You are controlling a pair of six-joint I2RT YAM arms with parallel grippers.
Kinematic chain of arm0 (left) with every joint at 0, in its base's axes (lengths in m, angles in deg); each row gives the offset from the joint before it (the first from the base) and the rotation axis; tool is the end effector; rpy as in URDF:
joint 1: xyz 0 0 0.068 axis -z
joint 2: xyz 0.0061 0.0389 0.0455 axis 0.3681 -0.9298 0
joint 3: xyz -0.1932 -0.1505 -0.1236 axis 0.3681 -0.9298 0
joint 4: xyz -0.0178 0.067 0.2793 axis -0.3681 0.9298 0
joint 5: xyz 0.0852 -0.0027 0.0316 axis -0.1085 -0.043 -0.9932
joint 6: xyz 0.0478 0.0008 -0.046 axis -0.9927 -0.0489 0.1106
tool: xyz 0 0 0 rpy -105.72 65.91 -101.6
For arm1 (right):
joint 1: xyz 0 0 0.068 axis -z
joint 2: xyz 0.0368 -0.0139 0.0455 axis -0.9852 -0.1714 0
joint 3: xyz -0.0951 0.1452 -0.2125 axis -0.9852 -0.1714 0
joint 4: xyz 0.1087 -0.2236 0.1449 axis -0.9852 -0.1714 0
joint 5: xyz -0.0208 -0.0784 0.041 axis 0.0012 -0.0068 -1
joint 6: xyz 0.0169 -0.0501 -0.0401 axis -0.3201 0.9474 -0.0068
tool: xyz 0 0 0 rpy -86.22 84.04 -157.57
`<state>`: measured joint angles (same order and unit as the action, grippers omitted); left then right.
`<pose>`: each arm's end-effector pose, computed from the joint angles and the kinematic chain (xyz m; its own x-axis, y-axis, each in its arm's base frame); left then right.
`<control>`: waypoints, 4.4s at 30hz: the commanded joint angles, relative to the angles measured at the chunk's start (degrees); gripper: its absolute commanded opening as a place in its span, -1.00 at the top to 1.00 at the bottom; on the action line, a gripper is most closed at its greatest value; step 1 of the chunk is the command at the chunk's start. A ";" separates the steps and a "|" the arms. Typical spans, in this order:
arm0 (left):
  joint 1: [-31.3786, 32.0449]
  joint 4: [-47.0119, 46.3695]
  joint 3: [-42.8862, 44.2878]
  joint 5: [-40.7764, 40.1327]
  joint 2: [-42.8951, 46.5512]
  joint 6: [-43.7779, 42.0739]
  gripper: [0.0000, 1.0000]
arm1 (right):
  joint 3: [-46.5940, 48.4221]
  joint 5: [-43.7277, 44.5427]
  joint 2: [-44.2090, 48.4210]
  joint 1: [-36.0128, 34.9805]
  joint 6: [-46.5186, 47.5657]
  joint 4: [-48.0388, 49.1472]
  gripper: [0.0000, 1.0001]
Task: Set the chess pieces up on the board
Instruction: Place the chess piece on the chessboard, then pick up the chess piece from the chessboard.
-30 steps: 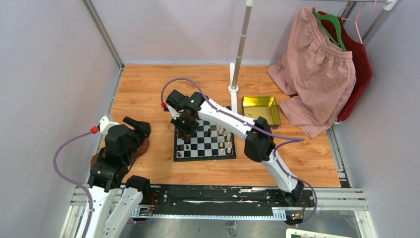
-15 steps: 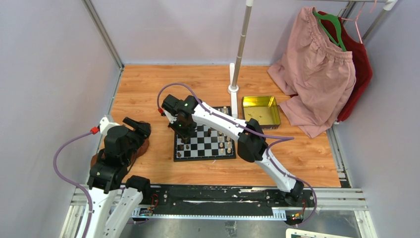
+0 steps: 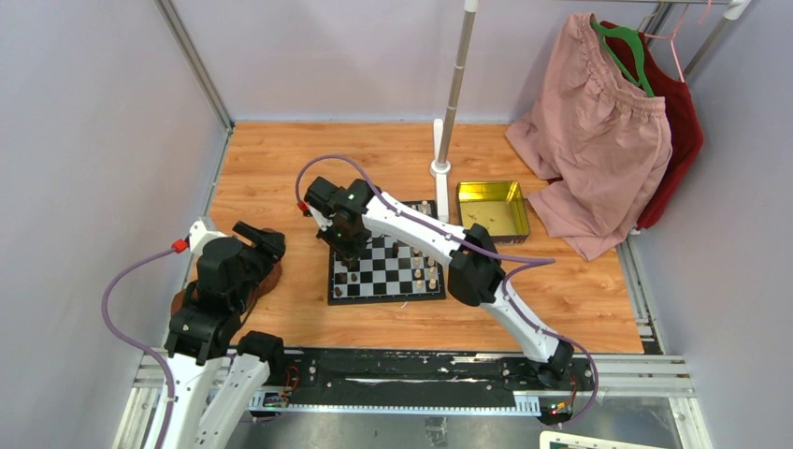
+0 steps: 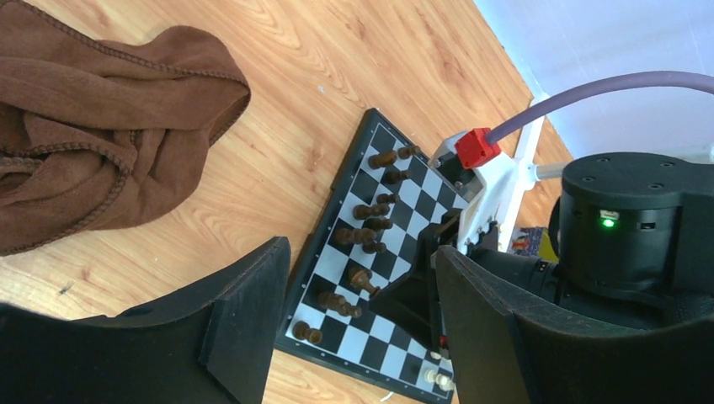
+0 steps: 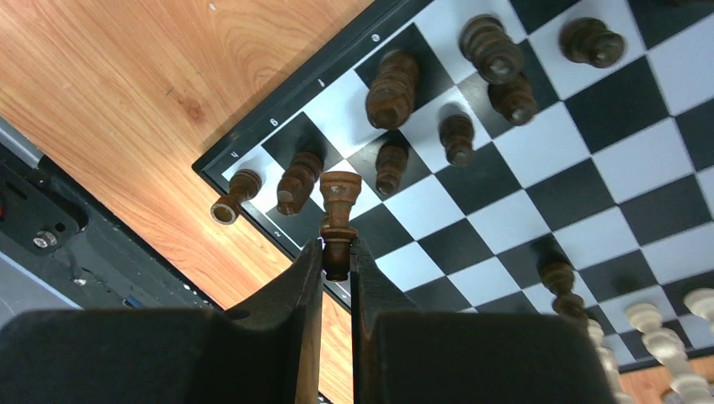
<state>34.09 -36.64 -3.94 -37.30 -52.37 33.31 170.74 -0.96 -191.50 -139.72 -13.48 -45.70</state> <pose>0.1271 -0.0109 0.3174 -0.1915 -0.7471 -0.6365 -0.3961 0.6522 -0.6463 0.2679 0.4739 0.2258 -0.5755 -0.7232 -0.3817 -0.8159 0.5399 0.2072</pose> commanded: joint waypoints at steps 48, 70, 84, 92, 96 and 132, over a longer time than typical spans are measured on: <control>3.24 -1.96 6.38 0.48 -13.26 -25.74 -0.55 | -6.23 8.44 1.25 2.99 3.29 -10.46 0.29; 10.15 -5.37 10.89 11.73 -18.66 -34.48 -0.56 | -34.63 17.69 32.58 12.42 -4.36 18.60 0.19; 34.81 -12.16 14.00 8.06 -39.47 -43.78 -0.56 | -55.50 19.49 45.53 29.90 -13.81 35.00 -0.74; 35.41 -19.88 10.34 7.56 -46.29 -43.70 -0.32 | -57.98 23.86 45.50 32.86 -13.30 35.81 -0.03; 35.40 -21.99 11.29 7.77 -51.44 -43.83 -0.05 | -58.04 24.28 44.87 33.01 -12.18 35.93 0.09; 34.27 -20.59 13.66 4.70 -63.71 -37.84 0.11 | -58.46 21.98 43.29 34.19 -10.67 36.54 0.13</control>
<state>68.56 -57.69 10.31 -32.20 -117.17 -5.95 113.17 21.42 -147.79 -106.35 -24.25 -9.57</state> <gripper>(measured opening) 0.447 0.439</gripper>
